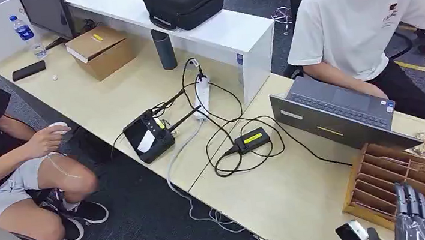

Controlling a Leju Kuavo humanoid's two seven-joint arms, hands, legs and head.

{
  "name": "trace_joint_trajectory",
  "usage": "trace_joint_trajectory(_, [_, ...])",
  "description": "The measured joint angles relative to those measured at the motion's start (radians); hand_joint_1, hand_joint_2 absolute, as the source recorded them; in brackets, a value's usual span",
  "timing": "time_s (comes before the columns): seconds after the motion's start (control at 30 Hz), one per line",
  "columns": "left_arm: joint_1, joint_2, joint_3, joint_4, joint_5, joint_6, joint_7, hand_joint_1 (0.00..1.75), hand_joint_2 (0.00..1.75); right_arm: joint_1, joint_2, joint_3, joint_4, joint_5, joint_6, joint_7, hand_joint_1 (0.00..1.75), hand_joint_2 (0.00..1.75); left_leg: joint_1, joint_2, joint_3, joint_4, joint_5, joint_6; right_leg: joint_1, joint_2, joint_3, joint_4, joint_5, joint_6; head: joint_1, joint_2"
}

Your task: Pass the card to the sensor for recognition and then transmit it.

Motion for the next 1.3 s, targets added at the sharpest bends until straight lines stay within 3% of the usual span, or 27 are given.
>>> trace_joint_trajectory(1.3, [-0.001,-0.004,0.0,0.0,0.0,0.0,0.0,0.0,1.75,-0.008,0.026,0.003,0.047,-0.001,-0.001,-0.007,0.0,1.75,0.0,0.0,0.0,0.0,0.0,0.0,0.0,0.0,0.0,0.0,0.0,0.0,0.0,0.0])
